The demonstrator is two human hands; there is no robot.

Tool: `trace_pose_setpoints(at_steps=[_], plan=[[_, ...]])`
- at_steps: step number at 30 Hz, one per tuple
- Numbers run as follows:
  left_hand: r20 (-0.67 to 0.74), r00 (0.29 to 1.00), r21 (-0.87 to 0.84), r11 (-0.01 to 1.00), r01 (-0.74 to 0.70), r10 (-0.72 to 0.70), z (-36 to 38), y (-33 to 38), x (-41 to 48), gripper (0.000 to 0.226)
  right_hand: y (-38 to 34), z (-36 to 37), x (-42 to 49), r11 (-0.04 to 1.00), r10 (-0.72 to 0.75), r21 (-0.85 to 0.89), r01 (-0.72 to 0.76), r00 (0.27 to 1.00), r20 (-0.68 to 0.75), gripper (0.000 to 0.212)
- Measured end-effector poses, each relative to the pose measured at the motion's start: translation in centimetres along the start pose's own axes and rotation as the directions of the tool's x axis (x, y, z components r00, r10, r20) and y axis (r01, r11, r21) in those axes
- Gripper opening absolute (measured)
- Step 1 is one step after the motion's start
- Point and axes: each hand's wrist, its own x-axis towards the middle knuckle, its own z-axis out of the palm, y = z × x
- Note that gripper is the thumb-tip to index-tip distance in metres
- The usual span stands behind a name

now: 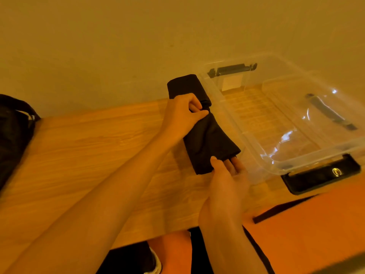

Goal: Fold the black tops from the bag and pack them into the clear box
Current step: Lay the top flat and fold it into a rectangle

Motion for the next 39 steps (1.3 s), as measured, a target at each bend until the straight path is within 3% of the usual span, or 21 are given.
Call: trace_pose_setpoints(at_steps=[3,7,11,13,16,19,22,23,25,27,31,34,36,39], plan=[[-0.034,0.996,0.029,0.996,-0.086,0.087,1.4,-0.2,-0.1,0.016,0.6,-0.2,0.0,0.999,-0.022,-0.026,0.021,1.000,-0.011,0.066],[-0.056,0.942,0.340,0.893,-0.294,0.332,1.7,-0.6,-1.0,0.018,0.4,-0.6,0.0,0.992,-0.087,-0.095,0.088,0.996,0.018,0.065],[-0.243,0.864,0.368,0.866,-0.339,0.441,0.4,-1.0,-4.3,0.024,0.6,-2.0,-1.4,0.927,-0.235,-0.271,0.260,0.964,0.123,0.066],[-0.284,0.901,0.302,0.923,-0.240,0.327,0.0,-1.4,-6.7,0.029,1.2,-2.9,-2.2,0.839,-0.329,-0.387,0.384,0.923,0.202,0.064],[-0.155,0.979,-0.092,0.989,0.118,-0.131,0.7,-1.8,-9.6,0.057,2.3,-4.1,-3.0,0.673,-0.413,-0.491,0.553,0.832,0.371,0.057],[0.045,0.933,-0.576,0.754,0.317,-0.357,1.7,-1.7,-10.9,0.102,2.8,-5.1,-2.8,0.506,-0.502,-0.498,0.704,0.710,0.495,0.053],[0.149,0.916,-0.697,0.617,0.365,-0.373,2.1,-0.8,-11.1,0.134,2.7,-4.8,-1.5,0.277,-0.584,-0.482,0.831,0.545,0.602,0.045],[0.158,0.918,-0.704,0.610,0.364,-0.365,2.1,-0.3,-11.1,0.132,2.5,-4.4,-0.9,0.194,-0.589,-0.473,0.859,0.488,0.644,0.044],[0.139,0.919,-0.707,0.613,0.353,-0.369,2.2,1.1,-11.1,0.103,2.3,-3.4,0.7,0.032,-0.573,-0.472,0.881,0.403,0.713,0.045],[0.117,0.918,-0.726,0.598,0.340,-0.379,2.3,1.8,-10.8,0.076,2.0,-2.4,2.1,-0.068,-0.534,-0.497,0.865,0.389,0.750,0.048],[0.158,0.906,-0.783,0.510,0.357,-0.392,2.4,0.8,-10.0,0.074,1.2,-1.9,4.2,-0.120,-0.499,-0.574,0.810,0.451,0.740,0.057],[-0.001,0.881,-0.592,0.710,0.380,-0.472,1.8,0.6,-9.2,0.053,1.0,-2.3,4.7,-0.140,-0.498,-0.607,0.782,0.474,0.726,0.058],[-0.052,0.863,-0.569,0.725,0.389,-0.503,1.4,0.3,-8.6,0.049,1.0,-2.5,4.8,-0.155,-0.500,-0.602,0.783,0.464,0.732,0.057],[0.002,0.849,-0.552,0.707,0.442,-0.528,0.9,-0.1,-7.4,0.040,1.2,-2.6,4.9,-0.174,-0.503,-0.590,0.788,0.444,0.742,0.053]])
